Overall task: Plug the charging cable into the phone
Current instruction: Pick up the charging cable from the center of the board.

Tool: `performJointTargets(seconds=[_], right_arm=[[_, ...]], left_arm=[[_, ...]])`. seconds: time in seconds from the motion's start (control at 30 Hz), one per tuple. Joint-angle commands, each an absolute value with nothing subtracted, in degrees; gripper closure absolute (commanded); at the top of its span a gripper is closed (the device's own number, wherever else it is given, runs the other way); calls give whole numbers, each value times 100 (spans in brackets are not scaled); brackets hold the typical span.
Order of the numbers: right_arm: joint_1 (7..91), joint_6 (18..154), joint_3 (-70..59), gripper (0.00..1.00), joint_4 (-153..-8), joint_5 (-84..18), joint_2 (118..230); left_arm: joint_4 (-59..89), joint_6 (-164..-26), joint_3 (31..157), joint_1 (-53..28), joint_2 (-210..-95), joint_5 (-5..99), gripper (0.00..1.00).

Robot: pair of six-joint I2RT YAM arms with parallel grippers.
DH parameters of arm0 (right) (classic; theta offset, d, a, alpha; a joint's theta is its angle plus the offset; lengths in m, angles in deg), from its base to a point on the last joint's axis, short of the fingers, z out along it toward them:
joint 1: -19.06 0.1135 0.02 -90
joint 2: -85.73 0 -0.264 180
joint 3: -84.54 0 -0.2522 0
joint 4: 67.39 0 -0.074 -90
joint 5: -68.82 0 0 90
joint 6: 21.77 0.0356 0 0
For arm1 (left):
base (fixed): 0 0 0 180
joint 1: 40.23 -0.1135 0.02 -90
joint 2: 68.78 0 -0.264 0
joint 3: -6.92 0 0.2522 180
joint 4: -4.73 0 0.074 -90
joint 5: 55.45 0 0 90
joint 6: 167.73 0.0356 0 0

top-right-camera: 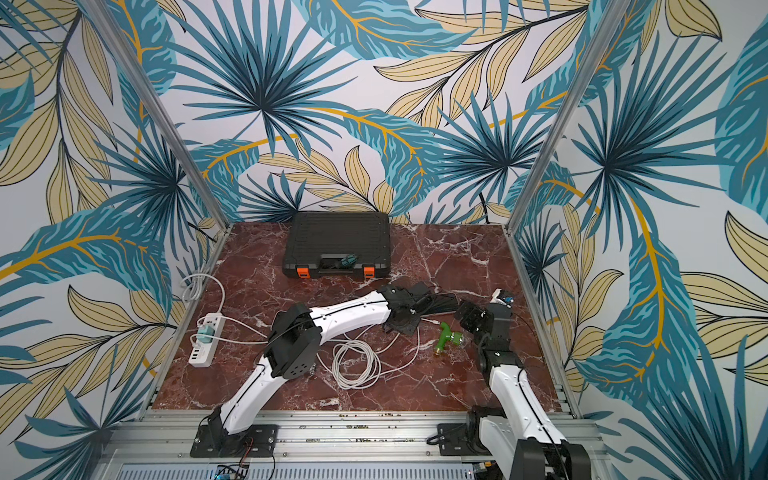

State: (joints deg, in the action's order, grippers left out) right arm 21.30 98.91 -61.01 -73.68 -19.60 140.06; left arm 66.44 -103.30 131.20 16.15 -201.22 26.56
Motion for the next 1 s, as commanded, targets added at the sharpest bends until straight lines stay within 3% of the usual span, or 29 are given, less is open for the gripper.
performJointTargets(seconds=[0.0, 0.17, 0.5, 0.77, 0.97], right_arm=[[2117, 9902, -6152, 7, -7233, -2097, 13906], [2117, 9805, -6305, 11, -6909, -2694, 13719], [2196, 10322, -7450, 20, -3560, -5797, 12980], [2696, 10251, -7481, 28, -2622, -6445, 13255], [3256, 9726, -7270, 32, -3078, -5991, 13391]], left_arm=[[5347, -9951, 12575, 1566, -19110, 2522, 100], [4364, -9848, 11457, 1567, -18193, 2552, 100], [1620, -9731, 8766, 1593, -16468, 3801, 100], [1206, -9709, 8245, 1611, -16268, 4362, 100], [1036, -9859, 8109, 1621, -16249, 4295, 100]])
